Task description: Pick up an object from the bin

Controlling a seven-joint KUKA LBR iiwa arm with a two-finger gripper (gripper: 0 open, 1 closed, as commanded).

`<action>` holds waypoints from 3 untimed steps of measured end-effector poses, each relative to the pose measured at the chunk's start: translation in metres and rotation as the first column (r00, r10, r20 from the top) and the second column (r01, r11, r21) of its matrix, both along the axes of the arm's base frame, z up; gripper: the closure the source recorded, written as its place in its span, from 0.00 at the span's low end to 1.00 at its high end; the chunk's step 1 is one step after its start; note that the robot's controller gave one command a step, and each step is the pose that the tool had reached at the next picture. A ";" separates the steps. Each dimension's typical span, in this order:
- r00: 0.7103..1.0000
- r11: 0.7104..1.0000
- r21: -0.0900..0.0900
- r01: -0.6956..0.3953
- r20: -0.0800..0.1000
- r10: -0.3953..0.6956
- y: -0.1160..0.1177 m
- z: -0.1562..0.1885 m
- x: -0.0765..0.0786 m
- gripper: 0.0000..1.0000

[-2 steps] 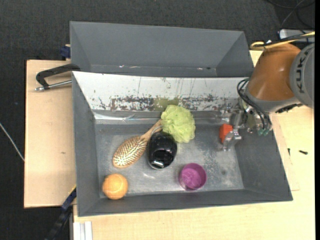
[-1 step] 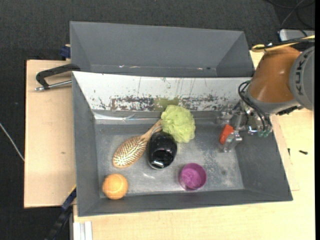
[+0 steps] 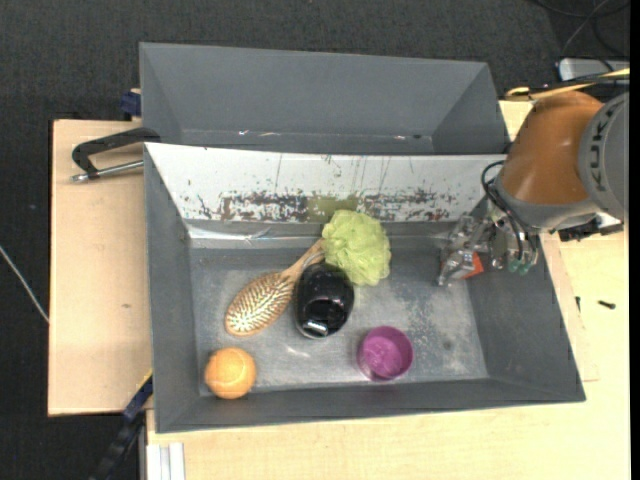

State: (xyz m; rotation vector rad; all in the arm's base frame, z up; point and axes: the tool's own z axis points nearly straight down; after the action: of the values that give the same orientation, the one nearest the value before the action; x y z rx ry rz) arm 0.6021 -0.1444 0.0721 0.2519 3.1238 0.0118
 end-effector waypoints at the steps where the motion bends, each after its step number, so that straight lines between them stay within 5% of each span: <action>1: 1.000 1.000 0.000 0.000 0.000 0.000 0.000 0.000 0.000 1.00; 3: 1.000 1.000 -0.003 -0.001 -0.006 0.001 0.000 0.007 -0.001 1.00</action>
Offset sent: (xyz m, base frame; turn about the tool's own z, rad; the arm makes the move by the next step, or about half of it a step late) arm 0.0000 0.0001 0.0071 0.0000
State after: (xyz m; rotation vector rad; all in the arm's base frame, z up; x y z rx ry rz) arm 0.6008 -0.1444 0.0789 0.2513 3.1299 0.0069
